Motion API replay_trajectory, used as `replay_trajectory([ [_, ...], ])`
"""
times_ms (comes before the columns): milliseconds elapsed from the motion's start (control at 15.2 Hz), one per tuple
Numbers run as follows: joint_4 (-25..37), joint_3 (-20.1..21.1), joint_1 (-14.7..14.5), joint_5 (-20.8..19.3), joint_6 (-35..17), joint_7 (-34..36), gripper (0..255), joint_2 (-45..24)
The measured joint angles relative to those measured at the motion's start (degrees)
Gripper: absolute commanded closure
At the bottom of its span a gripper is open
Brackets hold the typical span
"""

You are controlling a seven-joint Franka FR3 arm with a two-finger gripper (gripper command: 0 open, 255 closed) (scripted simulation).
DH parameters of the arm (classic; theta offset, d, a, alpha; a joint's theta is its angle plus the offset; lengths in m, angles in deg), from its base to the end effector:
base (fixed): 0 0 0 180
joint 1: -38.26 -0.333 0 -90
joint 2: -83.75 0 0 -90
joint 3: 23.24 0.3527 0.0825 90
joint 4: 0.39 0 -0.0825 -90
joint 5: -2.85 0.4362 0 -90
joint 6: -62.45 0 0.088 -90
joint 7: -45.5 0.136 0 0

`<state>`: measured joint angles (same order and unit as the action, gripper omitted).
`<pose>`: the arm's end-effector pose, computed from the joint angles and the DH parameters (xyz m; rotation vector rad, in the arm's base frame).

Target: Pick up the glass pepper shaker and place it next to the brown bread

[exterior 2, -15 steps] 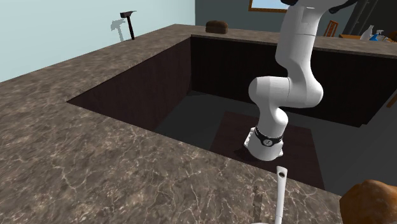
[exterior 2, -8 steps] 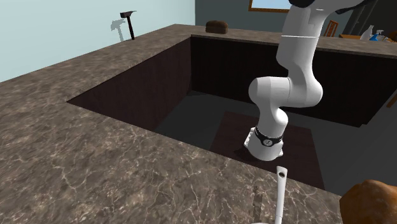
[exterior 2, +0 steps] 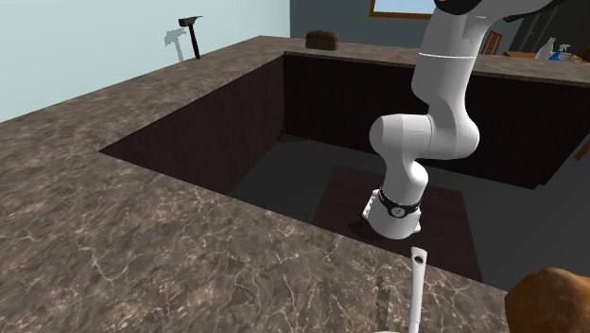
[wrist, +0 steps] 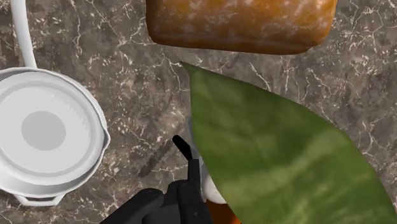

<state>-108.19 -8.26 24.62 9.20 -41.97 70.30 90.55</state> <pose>0.5015 0.2942 0.5581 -3.0465 -0.0627 -0.0233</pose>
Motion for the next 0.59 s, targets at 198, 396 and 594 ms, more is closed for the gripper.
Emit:
replay_trajectory([
  [198, -2.05, 0.09, -0.07, 0.06, -2.1, -0.08, 255, -0.01],
  [396, -3.98, 0.23, -0.18, 0.14, -4.39, -0.14, 255, 0.01],
  [594, -5.54, 0.36, -0.25, 0.27, -6.98, -0.37, 255, 0.84],
])
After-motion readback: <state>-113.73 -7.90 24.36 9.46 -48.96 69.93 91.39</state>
